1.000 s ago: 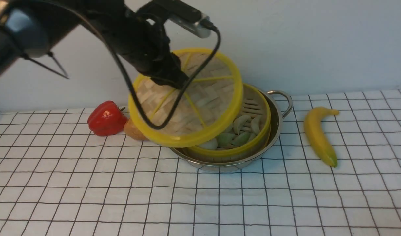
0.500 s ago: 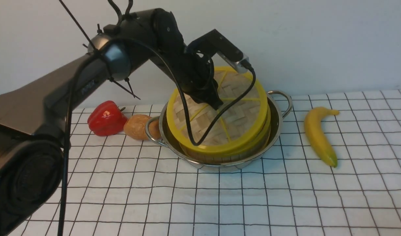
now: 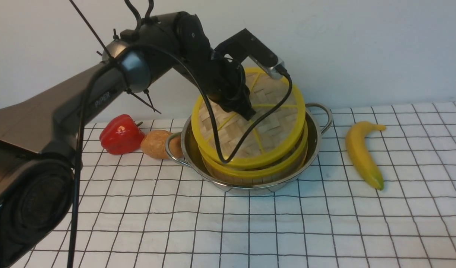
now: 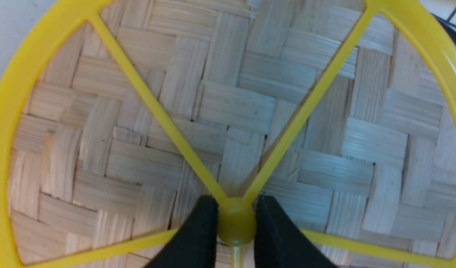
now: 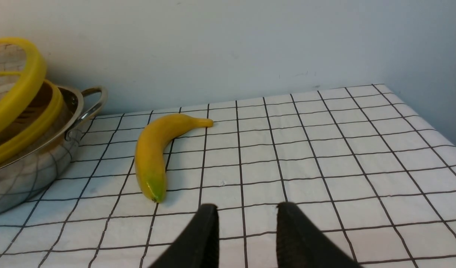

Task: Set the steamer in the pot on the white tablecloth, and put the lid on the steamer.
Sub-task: 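Place the yellow bamboo steamer lid onto the steamer in the pot with the left gripper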

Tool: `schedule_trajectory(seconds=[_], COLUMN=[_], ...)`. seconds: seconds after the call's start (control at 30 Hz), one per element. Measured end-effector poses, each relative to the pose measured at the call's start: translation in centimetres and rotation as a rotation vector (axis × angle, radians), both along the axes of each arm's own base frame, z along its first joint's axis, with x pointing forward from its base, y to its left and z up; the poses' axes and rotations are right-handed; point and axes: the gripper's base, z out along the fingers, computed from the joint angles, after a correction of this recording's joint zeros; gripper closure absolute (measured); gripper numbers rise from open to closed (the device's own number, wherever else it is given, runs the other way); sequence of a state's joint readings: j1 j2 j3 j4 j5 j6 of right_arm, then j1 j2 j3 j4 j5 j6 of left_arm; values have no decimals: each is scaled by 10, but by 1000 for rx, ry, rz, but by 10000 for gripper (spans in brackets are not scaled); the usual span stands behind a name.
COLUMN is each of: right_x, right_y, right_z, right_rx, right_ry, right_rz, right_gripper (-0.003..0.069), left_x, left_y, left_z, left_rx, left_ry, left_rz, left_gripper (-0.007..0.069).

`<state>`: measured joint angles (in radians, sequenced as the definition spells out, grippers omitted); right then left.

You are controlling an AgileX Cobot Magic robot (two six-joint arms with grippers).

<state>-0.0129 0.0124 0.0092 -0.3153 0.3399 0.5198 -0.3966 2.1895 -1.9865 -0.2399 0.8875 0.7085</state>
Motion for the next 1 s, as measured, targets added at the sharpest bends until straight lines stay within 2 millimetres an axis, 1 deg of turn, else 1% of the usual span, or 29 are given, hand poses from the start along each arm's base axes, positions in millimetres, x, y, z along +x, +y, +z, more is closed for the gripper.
schedule_trajectory(seconds=[0.17,0.23,0.33,0.47,0.6,0.73,0.87,0.93,1.0], right_x=[0,0,0,0,0,0,0,0,0], right_y=[0,0,0,0,0,0,0,0,0], right_z=[0,0,0,0,0,0,0,0,0], right_rx=[0,0,0,0,0,0,0,0,0], right_ry=[0,0,0,0,0,0,0,0,0], right_rz=[0,0,0,0,0,0,0,0,0], right_gripper=[419,419,419,419,419,419,419,419,419], left_x=[-6,-5,-3,-6,-8,-6,-3,1,3], left_y=[3,4,3,4,5,3,1,-1,-2], left_z=[-1,6,23,29,23,16,6,-4,-8], left_rx=[44,55,36,43,66,72,78,88,85], left_ry=[75,74,44,64,112,123,132,130,114], left_rz=[-8,1,26,20,10,-8,-23,-38,-43], left_gripper=[508,508,508,508,508,508,508,508,508])
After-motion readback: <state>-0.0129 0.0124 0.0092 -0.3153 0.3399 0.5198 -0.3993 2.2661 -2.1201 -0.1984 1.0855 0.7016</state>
